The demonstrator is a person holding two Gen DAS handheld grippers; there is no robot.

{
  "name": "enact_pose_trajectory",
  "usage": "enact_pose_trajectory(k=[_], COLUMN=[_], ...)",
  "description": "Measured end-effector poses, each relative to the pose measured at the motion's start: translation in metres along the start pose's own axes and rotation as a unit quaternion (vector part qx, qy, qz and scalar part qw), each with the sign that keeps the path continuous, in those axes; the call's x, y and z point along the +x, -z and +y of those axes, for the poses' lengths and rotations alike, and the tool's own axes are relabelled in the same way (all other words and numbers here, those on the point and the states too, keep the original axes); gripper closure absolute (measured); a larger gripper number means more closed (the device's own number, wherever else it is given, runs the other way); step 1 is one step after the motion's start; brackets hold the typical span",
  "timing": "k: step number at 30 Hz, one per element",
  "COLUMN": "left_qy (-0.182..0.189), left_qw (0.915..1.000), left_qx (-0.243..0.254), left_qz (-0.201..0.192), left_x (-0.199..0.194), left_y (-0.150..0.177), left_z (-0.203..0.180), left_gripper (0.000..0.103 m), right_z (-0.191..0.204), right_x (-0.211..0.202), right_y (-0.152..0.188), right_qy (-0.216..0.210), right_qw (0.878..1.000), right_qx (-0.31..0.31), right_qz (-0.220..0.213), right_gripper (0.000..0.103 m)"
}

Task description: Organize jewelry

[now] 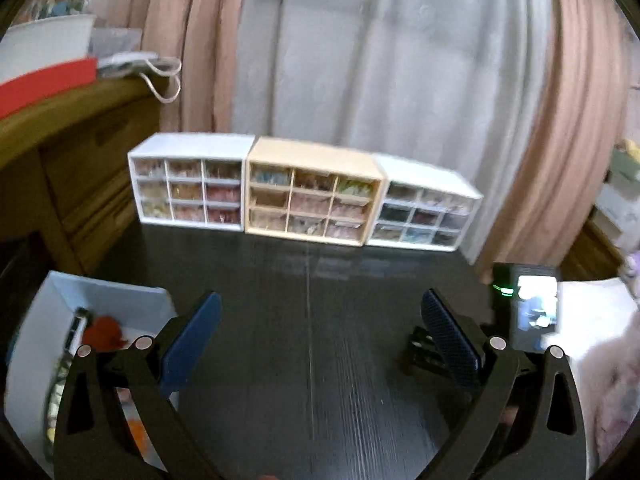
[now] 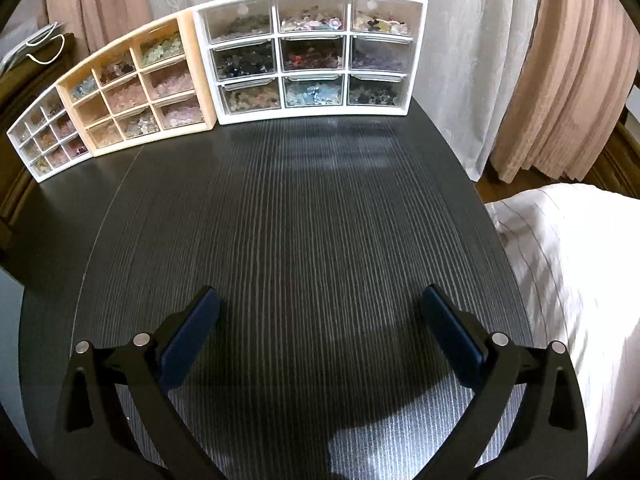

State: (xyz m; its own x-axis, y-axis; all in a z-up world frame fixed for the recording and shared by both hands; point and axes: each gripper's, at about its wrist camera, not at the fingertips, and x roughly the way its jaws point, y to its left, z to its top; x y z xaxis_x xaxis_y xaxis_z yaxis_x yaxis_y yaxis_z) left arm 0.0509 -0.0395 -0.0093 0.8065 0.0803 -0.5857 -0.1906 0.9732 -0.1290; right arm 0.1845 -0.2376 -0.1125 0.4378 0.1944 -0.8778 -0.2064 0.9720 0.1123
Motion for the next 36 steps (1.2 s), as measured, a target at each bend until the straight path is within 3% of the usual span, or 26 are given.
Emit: enact_pose_trajectory(k=[3,7,12,14,19,36], left_qy=[-0.044,-0.099,-0.156,-0.150,-0.127,-0.126], left_qw=[0.9979,0.9921,0.9804,0.9746,0.9786,0.9786], left_qx=[0.020,-0.024,-0.033,-0.049,-0.016,-0.014], left_qz=[0.043,0.073,0.115,0.159,0.161,0.162], left_x=[0.034,0.058,0.093,0.109,0.114,0.114], left_y=[0.009,0.029,0.046,0.054,0.053,0.053], left_z=[-0.010,-0.004,0.005,0.016,0.012,0.010], left_gripper=[0.004,0.004,0.004,0.003,0.003,0.003], right_z=[0.002,0.002,0.001,0.001,0.002,0.002], right_x=[-0.001,-0.001,-0.001,-0.001,-0.001,-0.001], right_y=[0.000,0.000,0.000,0.000,-0.001,0.000], right_qy=[0.000,0.000,0.000,0.000,-0.001,0.000], right_qw=[1.000,1.000,1.000,1.000,1.000,1.000], right_qx=[0.000,0.001,0.001,0.001,0.001,0.000], right_qz=[0.000,0.000,0.000,0.000,0.000,0.000], right_gripper=[0.006,0.006,0.006,0.006,0.006,0.006])
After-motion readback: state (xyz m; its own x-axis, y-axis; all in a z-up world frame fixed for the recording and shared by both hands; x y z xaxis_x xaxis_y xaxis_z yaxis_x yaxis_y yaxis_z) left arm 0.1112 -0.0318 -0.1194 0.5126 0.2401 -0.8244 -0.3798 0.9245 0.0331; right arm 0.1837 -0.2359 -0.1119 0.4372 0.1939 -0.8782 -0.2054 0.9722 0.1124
